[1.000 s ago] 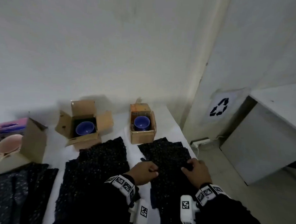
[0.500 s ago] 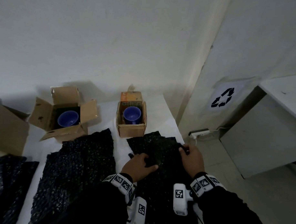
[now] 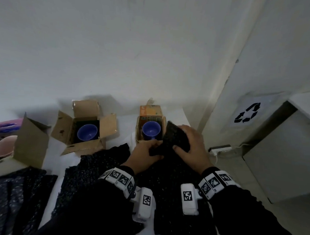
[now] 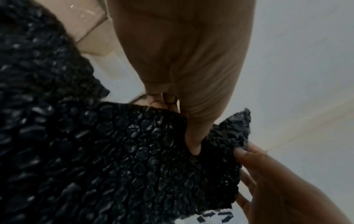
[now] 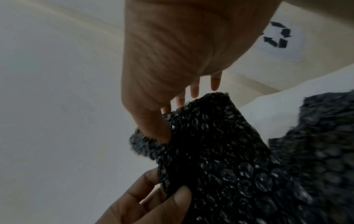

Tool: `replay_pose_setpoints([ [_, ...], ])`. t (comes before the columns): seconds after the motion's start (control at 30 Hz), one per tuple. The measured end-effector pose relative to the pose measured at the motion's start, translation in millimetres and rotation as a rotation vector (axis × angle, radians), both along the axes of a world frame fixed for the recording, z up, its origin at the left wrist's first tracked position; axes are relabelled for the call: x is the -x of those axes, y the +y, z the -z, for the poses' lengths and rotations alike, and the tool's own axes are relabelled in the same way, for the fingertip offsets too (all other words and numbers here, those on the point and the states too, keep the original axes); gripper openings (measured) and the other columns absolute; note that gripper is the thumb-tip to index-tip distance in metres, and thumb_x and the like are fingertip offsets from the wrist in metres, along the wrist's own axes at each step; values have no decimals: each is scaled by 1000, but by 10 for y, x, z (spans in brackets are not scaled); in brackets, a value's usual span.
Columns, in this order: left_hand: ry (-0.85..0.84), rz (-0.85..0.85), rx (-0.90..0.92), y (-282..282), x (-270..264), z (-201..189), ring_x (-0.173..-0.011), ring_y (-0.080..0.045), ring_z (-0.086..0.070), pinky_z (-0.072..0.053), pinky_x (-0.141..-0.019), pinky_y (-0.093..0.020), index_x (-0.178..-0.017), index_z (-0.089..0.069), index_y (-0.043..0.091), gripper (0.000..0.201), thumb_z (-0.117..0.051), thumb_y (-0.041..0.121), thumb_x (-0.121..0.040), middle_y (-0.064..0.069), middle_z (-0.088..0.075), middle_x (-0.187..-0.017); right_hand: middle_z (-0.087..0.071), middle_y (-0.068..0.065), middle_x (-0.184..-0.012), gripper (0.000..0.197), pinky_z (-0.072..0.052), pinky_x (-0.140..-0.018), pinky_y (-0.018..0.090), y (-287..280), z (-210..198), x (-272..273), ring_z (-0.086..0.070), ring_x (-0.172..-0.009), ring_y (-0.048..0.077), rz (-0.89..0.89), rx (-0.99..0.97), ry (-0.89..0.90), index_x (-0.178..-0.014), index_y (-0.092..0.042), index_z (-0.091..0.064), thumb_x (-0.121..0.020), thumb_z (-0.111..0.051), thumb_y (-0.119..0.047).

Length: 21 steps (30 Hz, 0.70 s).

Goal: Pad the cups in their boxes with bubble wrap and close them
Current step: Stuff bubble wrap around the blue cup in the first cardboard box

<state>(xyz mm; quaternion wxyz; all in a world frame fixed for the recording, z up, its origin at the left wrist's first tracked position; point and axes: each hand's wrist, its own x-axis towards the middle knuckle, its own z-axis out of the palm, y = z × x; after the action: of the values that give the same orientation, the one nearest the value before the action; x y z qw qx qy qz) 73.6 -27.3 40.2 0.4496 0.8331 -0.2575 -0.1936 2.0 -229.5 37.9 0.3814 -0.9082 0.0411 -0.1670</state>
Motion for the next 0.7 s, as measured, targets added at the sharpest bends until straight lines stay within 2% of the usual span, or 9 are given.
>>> replay_pose_setpoints([
  [0.07, -69, -18, -27, 108, -130, -134, -90, -9, -66, -48, -79, -17, -107, -70, 17, 29, -77, 17, -78, 2, -73, -97, -61, -4, -124, 71, -42, -98, 32, 86, -75, -130, -55, -115, 14, -79, -93, 136, -134, -33, -47, -70, -71, -52],
  [0.13, -142, -80, -93, 188, -262, -191, -84, -14, -66, -50, -76, -25, -98, -69, 19, 20, -75, 22, -80, 1, -72, -90, -69, -2, -103, 59, -50, -88, 26, 161, -102, -240, -64, -98, 12, -106, -301, 212, -123, -29, -55, -70, -82, -36],
  [0.2, -117, -146, -173, 255, -395, -204, -80, -17, -64, -49, -74, -32, -87, -61, 23, 14, -72, 31, -83, 0, -69, -85, -69, -6, -97, 43, -49, -78, 13, 216, -97, -323, -65, -93, 10, -48, -270, 121, -114, -22, -61, -75, -80, -19],
  [0.27, 19, -183, -176, 294, -510, -170, -82, -22, -66, -51, -76, -38, -82, -55, 23, 18, -68, 35, -87, -5, -70, -85, -66, -6, -93, 32, -43, -69, 13, 280, -94, -408, -63, -90, 14, 6, -163, 8, -107, -18, -62, -78, -74, -14],
  [0.4, 409, -355, 136, 213, -622, -261, -91, -32, -69, -56, -87, -45, -97, -65, 10, 8, -59, 16, -94, -18, -72, -97, -51, -2, -101, 48, -41, -78, 28, 406, -17, -575, -51, -100, 20, -119, -49, 68, -116, -17, -58, -73, -60, -38],
  [0.47, 589, -376, 294, 147, -684, -342, -93, -35, -69, -56, -86, -44, -103, -67, 4, 16, -54, 7, -95, -22, -71, -102, -55, -4, -110, 54, -46, -87, 24, 460, -20, -625, -54, -106, 13, -167, -184, 103, -125, -23, -55, -78, -61, -48],
  [0.53, 687, -359, 384, 110, -772, -394, -91, -34, -69, -56, -82, -39, -101, -69, 6, 20, -50, 4, -95, -20, -72, -100, -64, -9, -111, 48, -49, -85, 17, 470, -33, -686, -60, -104, 2, -153, -350, 118, -127, -27, -54, -84, -67, -42],
  [0.63, 696, -319, 447, 107, -910, -390, -94, -27, -62, -48, -84, -34, -100, -71, 12, 23, -49, 6, -96, -14, -69, -100, -67, -14, -90, 31, -46, -69, 12, 410, -27, -825, -63, -84, -6, -34, -340, 88, -114, -22, -59, -85, -70, -20],
  [0.7, 500, -346, 297, 140, -1002, -316, -97, -22, -62, -48, -84, -33, -106, -69, 12, 21, -50, 12, -97, -8, -69, -103, -63, -6, -79, 18, -42, -61, 22, 343, -20, -943, -61, -74, 9, 114, -265, 41, -94, -22, -56, -83, -68, -13],
])
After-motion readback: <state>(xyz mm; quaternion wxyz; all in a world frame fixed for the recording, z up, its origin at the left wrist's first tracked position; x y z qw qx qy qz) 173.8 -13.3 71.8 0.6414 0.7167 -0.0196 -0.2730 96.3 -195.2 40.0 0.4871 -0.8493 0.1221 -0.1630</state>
